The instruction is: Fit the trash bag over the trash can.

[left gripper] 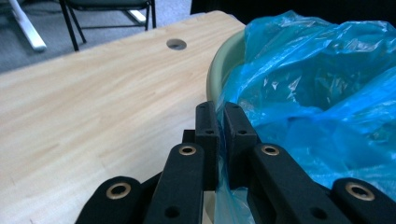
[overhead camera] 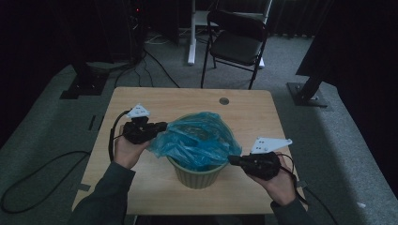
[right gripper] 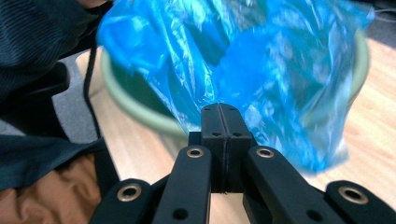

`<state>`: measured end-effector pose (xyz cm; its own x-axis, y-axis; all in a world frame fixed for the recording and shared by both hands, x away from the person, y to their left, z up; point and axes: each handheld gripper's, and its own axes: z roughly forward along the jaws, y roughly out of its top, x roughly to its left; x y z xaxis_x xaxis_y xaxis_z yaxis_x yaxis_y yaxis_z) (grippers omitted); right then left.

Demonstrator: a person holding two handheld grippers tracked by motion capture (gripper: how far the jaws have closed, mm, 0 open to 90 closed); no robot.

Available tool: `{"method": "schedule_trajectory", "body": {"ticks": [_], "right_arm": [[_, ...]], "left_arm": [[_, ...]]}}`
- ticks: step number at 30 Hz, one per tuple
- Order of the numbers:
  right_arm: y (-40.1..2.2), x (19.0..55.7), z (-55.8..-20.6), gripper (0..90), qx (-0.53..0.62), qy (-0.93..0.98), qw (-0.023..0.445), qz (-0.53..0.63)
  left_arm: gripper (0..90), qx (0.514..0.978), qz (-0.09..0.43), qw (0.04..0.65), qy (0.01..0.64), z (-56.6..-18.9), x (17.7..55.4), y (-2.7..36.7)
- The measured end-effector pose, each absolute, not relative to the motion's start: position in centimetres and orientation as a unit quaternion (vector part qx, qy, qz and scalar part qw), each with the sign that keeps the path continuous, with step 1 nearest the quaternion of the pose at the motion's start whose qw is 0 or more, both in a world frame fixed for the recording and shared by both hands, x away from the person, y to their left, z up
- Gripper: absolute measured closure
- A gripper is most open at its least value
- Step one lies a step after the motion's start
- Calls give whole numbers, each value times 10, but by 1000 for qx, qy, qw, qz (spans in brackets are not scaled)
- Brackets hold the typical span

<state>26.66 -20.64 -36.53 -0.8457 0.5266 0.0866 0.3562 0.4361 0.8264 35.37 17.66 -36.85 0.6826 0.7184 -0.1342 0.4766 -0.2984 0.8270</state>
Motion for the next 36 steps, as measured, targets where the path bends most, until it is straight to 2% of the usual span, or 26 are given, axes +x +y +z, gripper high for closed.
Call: {"method": "schedule_trajectory", "body": {"ticks": [3,12,20,26,36], "right_arm": [[-207,263,-369,900,260,845,83,460],[-201,257,-387,900,246,842,13,480],[-194,261,-401,900,253,851,1,460],[-190,262,-399,900,252,853,20,457],[-199,279,-399,900,294,840,70,450]], "left_arm": [[862,789,118,464,385,-375,352,183],[841,785,92,470,394,-392,343,188],[842,781,91,480,388,-392,331,192],[892,776,85,488,391,-398,322,194],[900,767,65,497,401,-410,335,179]]}}
